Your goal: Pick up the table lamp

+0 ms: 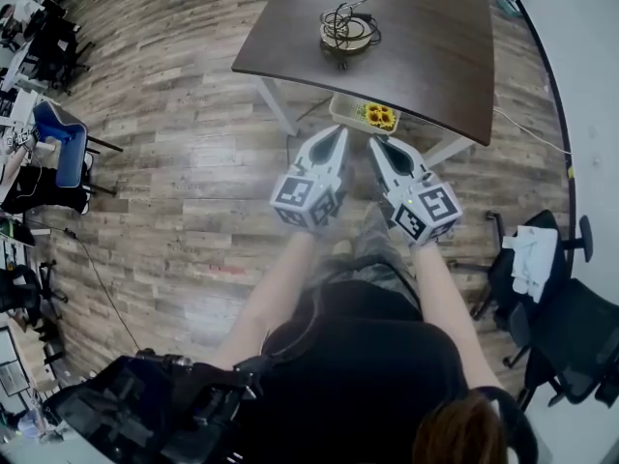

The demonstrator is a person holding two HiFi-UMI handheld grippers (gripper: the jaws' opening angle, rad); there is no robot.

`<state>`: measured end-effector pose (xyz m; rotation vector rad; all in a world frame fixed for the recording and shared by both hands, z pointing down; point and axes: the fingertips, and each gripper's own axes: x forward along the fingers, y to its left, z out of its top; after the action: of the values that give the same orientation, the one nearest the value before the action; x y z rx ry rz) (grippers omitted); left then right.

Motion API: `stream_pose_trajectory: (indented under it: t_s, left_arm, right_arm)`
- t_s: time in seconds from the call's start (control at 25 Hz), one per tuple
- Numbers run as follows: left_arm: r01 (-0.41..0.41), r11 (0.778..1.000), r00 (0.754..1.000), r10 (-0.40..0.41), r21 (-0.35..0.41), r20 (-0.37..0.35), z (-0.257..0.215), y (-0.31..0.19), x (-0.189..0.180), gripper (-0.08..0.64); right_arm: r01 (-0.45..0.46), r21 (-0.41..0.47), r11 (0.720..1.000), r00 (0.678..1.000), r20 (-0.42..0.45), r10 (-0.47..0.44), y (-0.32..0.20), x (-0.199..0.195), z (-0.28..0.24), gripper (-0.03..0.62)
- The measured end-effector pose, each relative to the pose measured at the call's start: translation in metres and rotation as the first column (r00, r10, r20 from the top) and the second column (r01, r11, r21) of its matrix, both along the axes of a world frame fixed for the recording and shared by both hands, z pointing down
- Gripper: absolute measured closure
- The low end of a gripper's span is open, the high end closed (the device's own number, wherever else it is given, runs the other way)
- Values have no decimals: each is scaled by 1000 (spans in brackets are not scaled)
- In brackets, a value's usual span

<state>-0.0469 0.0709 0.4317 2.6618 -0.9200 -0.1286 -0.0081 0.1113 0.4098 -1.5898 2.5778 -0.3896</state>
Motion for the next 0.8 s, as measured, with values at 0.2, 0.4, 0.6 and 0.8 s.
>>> stream_pose_trajectory:
  t_s: [0.2,0.4,0.6,0.8]
  left_arm:
    - [4,1000,1000,-4,-5,2,4,-19,2,560]
    - [30,1000,1000,-30,4,7,0,-48,3,560]
    - [57,998,998,-56,-9,17,6,-79,10,559]
    - [79,997,997,-78,-21,22,11,-110,17,560]
  right_arm:
    - [8,-14,1000,1000,27,-7,-24,1,3,594]
    - [49,-6,999,999,22,-48,-54,0,-2,594]
    - [77,-15,997,996,35,-77,-87,7,4,594]
    - [112,-25,993,993,40,-111,-121,14,7,594]
